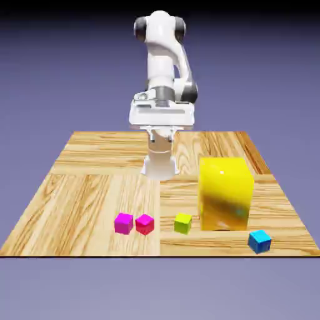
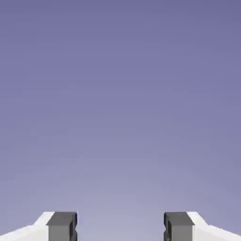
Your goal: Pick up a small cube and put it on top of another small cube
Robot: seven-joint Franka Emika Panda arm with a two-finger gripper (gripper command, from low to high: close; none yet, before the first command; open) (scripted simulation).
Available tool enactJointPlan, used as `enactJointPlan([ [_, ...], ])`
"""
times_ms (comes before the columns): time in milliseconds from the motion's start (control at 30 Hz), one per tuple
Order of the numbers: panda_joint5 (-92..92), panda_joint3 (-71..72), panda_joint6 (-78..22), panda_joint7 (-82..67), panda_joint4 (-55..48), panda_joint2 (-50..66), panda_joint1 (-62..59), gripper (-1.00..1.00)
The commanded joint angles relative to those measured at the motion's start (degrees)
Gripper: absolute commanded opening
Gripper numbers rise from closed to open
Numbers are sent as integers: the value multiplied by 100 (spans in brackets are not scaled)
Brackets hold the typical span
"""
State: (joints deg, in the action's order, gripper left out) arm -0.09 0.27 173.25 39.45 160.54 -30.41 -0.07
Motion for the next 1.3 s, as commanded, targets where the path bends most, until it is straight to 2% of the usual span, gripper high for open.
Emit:
enactJointPlan([
  [0, -8, 22, -63, -250, -38, 187, -63, 0],
  [667, -153, 453, -1282, -5079, -775, 3802, -1280, 0],
  [933, -392, 168, -196, -4898, -1032, 5145, -1048, 0],
  [967, -392, 168, -196, -4898, -1032, 5145, -1048, -100],
  [1267, -153, 453, -1282, -5079, -775, 3802, -1280, -100],
])
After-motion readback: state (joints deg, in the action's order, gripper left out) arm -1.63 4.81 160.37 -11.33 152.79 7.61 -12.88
